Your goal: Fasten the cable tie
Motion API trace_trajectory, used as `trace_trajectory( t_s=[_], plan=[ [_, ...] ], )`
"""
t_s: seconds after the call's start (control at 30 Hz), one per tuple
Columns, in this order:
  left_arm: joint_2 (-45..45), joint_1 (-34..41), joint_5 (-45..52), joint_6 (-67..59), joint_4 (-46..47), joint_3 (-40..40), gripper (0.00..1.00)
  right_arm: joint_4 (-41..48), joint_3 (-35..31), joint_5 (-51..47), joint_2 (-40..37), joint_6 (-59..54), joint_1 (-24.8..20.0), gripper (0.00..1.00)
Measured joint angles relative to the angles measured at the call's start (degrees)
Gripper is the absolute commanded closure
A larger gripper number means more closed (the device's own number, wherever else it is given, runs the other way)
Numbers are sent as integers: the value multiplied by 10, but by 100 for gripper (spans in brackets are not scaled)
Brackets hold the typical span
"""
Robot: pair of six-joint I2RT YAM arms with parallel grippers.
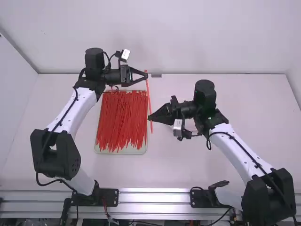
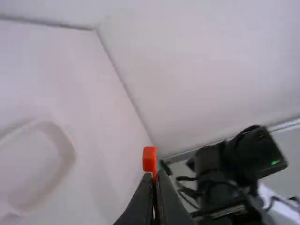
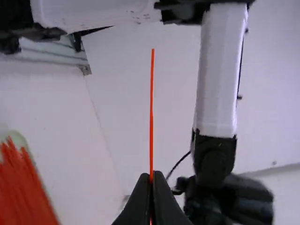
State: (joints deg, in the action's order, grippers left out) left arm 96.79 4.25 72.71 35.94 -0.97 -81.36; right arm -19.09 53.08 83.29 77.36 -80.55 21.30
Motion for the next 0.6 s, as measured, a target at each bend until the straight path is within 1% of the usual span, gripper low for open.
trace_trajectory(
  t_s=[0.07, 0.1, 0.13, 0.17, 0.2, 0.27, 0.3, 0.4, 0.47, 0.6],
  plan=[
    [0, 2, -4, -106, 2, 0, 98, 0, 0, -7, 0, 120, -2, 100],
    [0, 2, -5, -118, 3, 0, 98, 0, 0, -8, 0, 132, -2, 100],
    [0, 2, -6, -161, 5, 0, 98, -2, 0, -13, 0, 188, -5, 100],
    [0, 2, -9, -198, 8, 0, 98, -2, 0, -16, 0, 213, -8, 100],
    [0, 2, -12, -248, 13, 0, 98, 0, 0, -25, 0, 263, -13, 100],
    [0, 2, -14, -290, 16, 0, 98, 0, 0, -29, 0, 292, -16, 100],
    [0, 2, -18, -341, 21, 0, 98, 0, 0, -33, 0, 318, -16, 100],
    [0, 2, -10, -407, 26, 0, 98, 1, 0, -24, 1, 336, -16, 100],
    [0, 2, 20, -488, 31, 0, 98, 2, 0, -2, 2, 344, -16, 100],
    [0, 2, 53, -587, 34, 0, 98, 2, 0, 18, 2, 356, -17, 100]
  ],
)
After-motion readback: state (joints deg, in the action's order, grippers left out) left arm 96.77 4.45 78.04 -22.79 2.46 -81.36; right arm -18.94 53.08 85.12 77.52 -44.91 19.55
